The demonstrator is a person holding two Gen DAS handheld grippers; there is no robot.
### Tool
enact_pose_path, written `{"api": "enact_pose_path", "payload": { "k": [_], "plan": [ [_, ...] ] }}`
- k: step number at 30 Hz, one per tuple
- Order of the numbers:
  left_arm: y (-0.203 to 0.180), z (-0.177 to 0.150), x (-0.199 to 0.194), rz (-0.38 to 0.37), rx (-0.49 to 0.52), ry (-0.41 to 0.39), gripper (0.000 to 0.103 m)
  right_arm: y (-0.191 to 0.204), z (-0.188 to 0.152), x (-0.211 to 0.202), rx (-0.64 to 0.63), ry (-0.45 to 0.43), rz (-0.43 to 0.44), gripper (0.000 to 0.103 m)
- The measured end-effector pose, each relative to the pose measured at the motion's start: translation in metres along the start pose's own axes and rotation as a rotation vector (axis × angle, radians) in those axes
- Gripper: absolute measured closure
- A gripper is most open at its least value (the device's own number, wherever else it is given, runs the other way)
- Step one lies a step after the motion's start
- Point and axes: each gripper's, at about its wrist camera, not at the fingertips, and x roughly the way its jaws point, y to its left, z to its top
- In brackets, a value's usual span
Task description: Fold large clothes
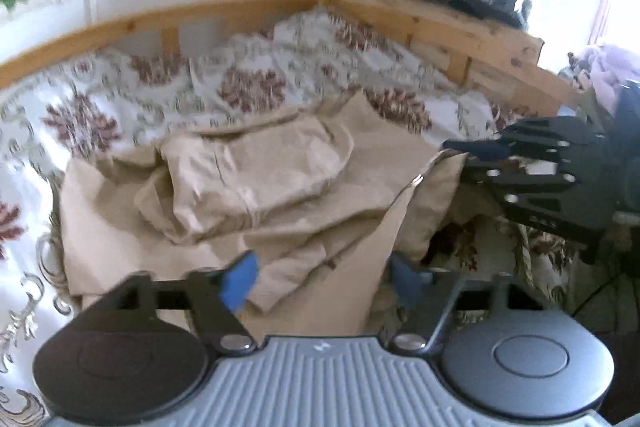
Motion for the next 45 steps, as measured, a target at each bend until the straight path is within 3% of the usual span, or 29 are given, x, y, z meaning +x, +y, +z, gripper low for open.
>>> {"api": "enact_pose_path", "payload": {
  "k": [3, 6, 10, 12, 18, 25, 30, 32, 40, 42, 45],
  "plan": [
    [-0.018, 0.001, -0.004, -0.013, 0.055, -0.023, 0.014, -0.012, 0.011, 0.007, 0.148, 0.016, 0.046, 0.086],
    [-0.043, -0.001, 0.008, -0.018, 0.133, 0.003, 0.012, -0.022, 0.019, 0.013, 0.261, 0.029, 0.078, 0.086],
    [-0.076, -0.013, 0.034, 0.141, 0.281, 0.039, 0.013, -0.026, 0.024, 0.017, 0.294, 0.033, 0.089, 0.087],
    [-0.084, -0.019, 0.045, 0.223, 0.309, 0.046, 0.018, -0.027, 0.023, 0.016, 0.297, 0.034, 0.092, 0.086],
    [-0.079, -0.036, 0.053, 0.421, 0.236, 0.057, 0.036, -0.03, 0.022, 0.013, 0.317, 0.032, 0.098, 0.086],
    [-0.067, -0.065, 0.001, 0.564, 0.221, 0.004, 0.047, -0.026, 0.02, 0.005, 0.265, 0.037, 0.091, 0.086],
    [-0.051, -0.079, -0.033, 0.599, 0.15, 0.005, 0.05, -0.017, 0.013, -0.006, 0.149, 0.068, 0.073, 0.085],
    [-0.051, -0.083, -0.043, 0.611, 0.154, 0.015, 0.057, -0.013, 0.01, -0.009, 0.117, 0.088, 0.078, 0.083],
    [-0.042, -0.086, -0.07, 0.627, 0.142, 0.022, 0.063, -0.01, -0.001, -0.018, -0.047, 0.17, 0.069, 0.075],
    [-0.033, -0.089, -0.071, 0.664, 0.113, 0.037, 0.078, -0.009, -0.003, -0.018, -0.072, 0.182, 0.061, 0.075],
    [-0.013, -0.096, -0.072, 0.671, 0.036, 0.059, 0.084, -0.008, -0.008, -0.016, -0.123, 0.216, 0.049, 0.075]
  ]
}}
